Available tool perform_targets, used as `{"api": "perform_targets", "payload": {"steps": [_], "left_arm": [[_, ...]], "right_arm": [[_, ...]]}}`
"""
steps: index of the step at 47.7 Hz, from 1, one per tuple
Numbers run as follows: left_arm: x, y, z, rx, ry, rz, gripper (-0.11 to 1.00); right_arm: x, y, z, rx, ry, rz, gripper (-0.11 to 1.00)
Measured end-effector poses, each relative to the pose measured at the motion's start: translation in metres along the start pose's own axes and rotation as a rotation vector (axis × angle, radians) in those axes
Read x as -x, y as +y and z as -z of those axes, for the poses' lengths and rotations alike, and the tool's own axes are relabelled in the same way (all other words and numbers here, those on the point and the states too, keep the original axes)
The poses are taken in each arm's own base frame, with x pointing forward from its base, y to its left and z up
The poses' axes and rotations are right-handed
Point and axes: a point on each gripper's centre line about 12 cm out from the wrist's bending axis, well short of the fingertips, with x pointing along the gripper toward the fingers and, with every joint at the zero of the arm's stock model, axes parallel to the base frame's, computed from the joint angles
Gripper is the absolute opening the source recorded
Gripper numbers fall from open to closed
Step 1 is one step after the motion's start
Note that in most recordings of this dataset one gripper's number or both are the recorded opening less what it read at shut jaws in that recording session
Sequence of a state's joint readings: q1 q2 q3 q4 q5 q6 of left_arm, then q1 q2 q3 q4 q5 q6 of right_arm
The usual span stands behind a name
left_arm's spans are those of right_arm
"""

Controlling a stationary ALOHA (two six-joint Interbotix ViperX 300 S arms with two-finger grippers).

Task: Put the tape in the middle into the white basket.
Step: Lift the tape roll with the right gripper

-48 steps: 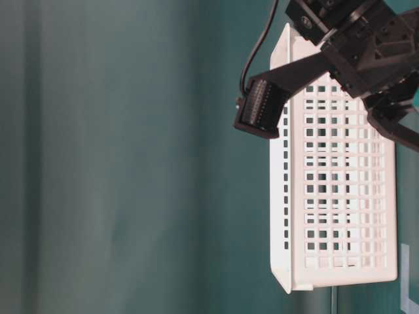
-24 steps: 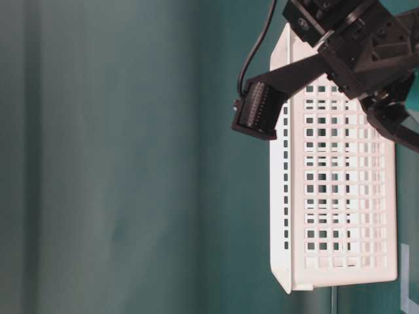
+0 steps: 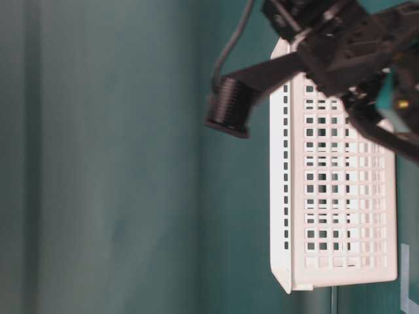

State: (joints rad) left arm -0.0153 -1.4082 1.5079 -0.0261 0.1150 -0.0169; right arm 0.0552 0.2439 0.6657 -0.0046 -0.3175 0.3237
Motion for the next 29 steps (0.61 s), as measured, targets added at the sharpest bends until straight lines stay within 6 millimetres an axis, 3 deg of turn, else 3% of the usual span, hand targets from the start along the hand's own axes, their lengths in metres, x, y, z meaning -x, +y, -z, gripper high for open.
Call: {"api": "perform_targets", "payload": {"steps": [29], "left_arm": [[0.0, 0.0, -0.001, 0.002, -0.002, 0.0, -0.11]], "right_arm": [[0.05, 0.017, -0.051, 0.0, -0.076, -0.024, 0.67]]}}
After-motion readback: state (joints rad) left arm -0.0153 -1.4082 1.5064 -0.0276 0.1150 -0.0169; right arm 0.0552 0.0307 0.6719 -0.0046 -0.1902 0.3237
